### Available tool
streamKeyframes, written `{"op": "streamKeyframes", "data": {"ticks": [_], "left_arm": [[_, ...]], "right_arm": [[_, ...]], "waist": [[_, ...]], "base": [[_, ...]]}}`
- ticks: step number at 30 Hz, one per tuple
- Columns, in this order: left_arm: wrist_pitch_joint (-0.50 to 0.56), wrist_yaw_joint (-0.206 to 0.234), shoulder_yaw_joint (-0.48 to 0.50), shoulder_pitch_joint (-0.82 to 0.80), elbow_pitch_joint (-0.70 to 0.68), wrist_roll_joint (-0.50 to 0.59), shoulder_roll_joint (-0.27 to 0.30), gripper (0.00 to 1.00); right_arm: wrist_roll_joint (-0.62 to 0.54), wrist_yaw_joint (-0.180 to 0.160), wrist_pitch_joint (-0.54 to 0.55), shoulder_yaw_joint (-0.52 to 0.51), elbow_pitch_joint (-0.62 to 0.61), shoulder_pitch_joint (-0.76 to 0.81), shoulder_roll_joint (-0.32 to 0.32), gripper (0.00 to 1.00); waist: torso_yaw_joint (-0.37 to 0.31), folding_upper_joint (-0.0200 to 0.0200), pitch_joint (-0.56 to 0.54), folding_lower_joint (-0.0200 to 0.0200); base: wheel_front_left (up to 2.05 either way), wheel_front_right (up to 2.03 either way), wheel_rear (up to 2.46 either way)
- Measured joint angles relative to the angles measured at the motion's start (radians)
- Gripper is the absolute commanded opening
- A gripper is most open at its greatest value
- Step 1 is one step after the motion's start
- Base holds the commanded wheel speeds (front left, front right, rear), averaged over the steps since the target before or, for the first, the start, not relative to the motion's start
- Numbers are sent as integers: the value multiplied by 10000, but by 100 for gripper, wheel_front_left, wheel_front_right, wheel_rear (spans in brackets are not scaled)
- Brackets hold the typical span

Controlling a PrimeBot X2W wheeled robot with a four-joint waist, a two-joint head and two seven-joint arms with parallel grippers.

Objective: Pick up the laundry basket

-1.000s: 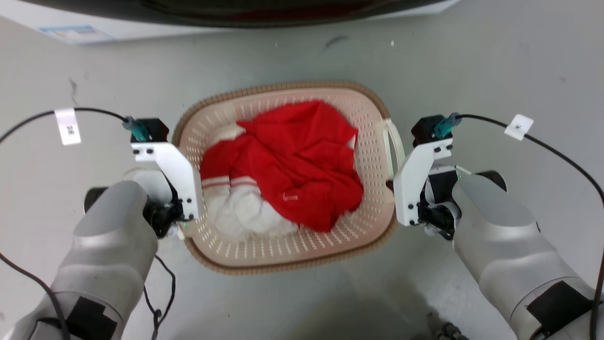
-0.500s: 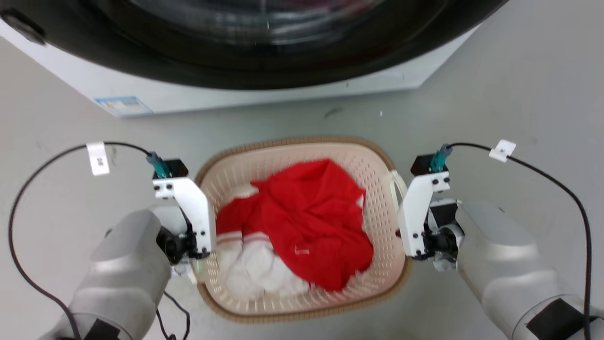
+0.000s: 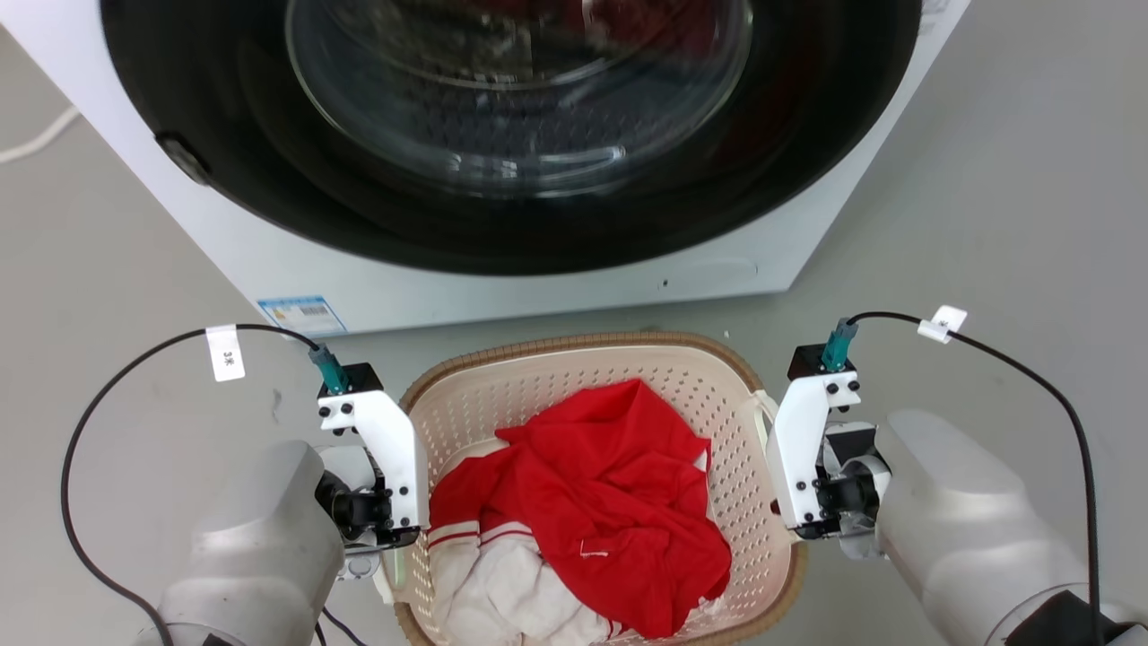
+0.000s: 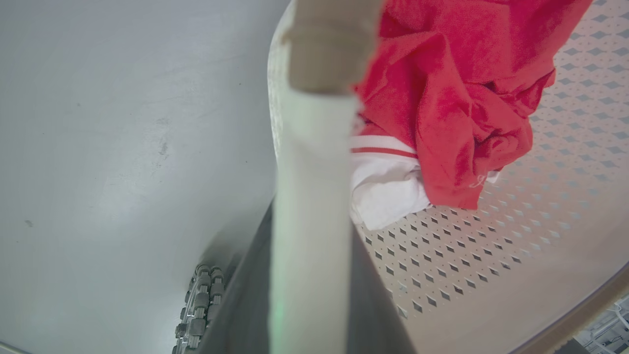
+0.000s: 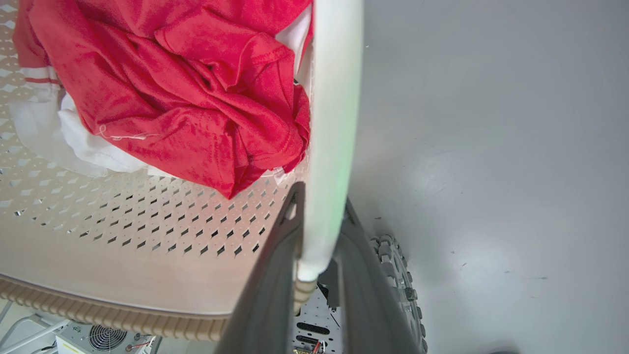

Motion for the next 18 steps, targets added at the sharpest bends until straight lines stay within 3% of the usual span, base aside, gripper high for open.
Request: {"op": "streamKeyframes", "data": {"ticks": [18], "left_arm": [[468, 0, -184, 811, 155, -541, -144, 0]], "right_arm": [[81, 0, 894, 132, 42, 554, -29, 0]], "waist": [[119, 0, -2127, -1]], "base": [[0, 0, 0]]}}
